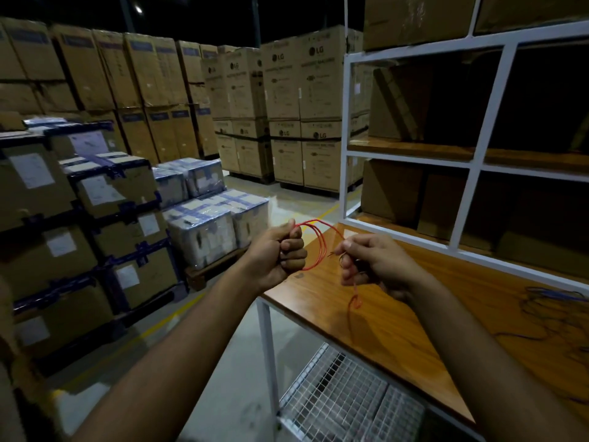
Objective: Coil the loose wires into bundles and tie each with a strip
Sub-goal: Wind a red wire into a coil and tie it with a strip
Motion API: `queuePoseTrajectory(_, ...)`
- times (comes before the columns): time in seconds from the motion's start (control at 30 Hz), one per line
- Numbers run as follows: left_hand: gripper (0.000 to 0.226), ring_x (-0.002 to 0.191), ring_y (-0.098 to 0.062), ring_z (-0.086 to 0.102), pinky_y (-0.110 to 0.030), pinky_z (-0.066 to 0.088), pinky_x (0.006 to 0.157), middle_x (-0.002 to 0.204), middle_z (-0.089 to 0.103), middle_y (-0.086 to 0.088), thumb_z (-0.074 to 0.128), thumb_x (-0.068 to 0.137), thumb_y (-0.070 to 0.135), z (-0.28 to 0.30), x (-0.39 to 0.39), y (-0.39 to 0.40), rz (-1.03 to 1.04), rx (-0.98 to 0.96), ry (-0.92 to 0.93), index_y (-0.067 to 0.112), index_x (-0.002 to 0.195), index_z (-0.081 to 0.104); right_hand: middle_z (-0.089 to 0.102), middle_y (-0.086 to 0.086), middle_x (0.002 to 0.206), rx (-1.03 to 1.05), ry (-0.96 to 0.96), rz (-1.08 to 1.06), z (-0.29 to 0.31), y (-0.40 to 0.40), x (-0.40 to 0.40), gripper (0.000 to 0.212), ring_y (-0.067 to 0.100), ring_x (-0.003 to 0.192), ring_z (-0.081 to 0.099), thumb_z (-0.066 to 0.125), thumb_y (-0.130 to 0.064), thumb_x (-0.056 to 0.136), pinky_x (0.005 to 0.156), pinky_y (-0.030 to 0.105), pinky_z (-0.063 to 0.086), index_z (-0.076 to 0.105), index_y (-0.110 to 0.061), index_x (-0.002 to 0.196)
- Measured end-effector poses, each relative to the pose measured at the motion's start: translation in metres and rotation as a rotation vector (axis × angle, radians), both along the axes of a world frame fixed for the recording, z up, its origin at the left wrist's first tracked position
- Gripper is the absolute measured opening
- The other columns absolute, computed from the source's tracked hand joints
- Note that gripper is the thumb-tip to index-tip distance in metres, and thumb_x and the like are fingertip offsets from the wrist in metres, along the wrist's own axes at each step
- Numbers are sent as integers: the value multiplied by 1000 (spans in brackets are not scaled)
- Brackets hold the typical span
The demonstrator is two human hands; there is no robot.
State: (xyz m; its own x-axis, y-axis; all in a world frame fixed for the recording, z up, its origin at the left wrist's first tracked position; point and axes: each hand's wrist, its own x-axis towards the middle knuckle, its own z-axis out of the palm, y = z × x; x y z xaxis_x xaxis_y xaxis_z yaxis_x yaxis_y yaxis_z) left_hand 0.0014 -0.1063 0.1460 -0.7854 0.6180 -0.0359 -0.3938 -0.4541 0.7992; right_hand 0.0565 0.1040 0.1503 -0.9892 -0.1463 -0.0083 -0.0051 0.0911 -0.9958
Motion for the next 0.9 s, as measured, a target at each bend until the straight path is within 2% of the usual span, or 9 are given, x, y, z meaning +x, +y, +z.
queuePoseTrajectory(0.13,36,40,-6,25,-19,13,41,46,33,7,36,104,30,-4,7,-5,-185,-4,-7,16,71,41,57,3,66,76,40,-163,-2,10,-12,24,13,55,54,58,-24,99,55,30,52,70,-3,97)
queuePoseTrajectory(0.27,36,38,-6,29,-20,20,38,45,33,9,37,104,30,2,3,-6,-123,198,-71,17,72,42,56,1,64,100,-46,32,-21,22,-15,29,16,62,55,65,-33,92,72,37,51,66,-5,89)
queuePoseTrajectory(0.33,40,38,-6,30,-19,20,39,45,33,8,36,104,29,7,-1,-9,-67,269,-70,16,68,46,58,4,75,-17,-163,227,-35,28,-13,26,18,73,57,72,-31,86,87,43,49,65,-7,90)
queuePoseTrajectory(0.43,39,38,-6,29,-19,18,40,46,34,9,39,101,27,14,-4,-10,-8,323,-63,15,66,49,62,11,96,-295,-224,415,-57,35,-10,38,27,96,59,81,-38,76,100,51,42,64,-9,95)
queuePoseTrajectory(0.53,40,39,-5,26,-19,16,41,46,33,8,41,99,27,18,-7,-7,69,367,-55,14,63,51,60,19,110,-584,-272,516,-71,34,-5,44,36,107,58,71,-38,87,106,61,36,60,-3,112)
queuePoseTrajectory(0.63,47,40,-6,25,-19,18,41,47,32,8,36,105,28,21,-13,-8,148,421,-61,15,62,49,60,18,109,-577,-263,406,-75,25,3,53,31,97,64,81,-24,79,99,56,47,59,2,120)
queuePoseTrajectory(0.73,53,41,-7,23,-20,17,42,48,31,7,34,106,31,21,-16,-8,224,397,-36,15,57,49,64,17,97,-275,-202,132,-66,6,12,29,27,83,69,76,2,76,84,42,58,63,2,102)
queuePoseTrajectory(0.83,48,40,-6,21,-20,12,46,47,31,7,35,106,31,15,-12,0,308,262,29,16,61,47,71,14,79,-195,-115,-59,-47,-13,21,15,28,75,71,69,8,81,74,39,62,64,5,96)
queuePoseTrajectory(0.9,42,38,-7,21,-19,15,41,46,31,7,33,107,31,6,-9,6,351,172,57,16,68,42,74,14,79,-235,-67,-148,-33,-21,25,14,29,76,73,68,5,83,71,36,62,66,6,96)
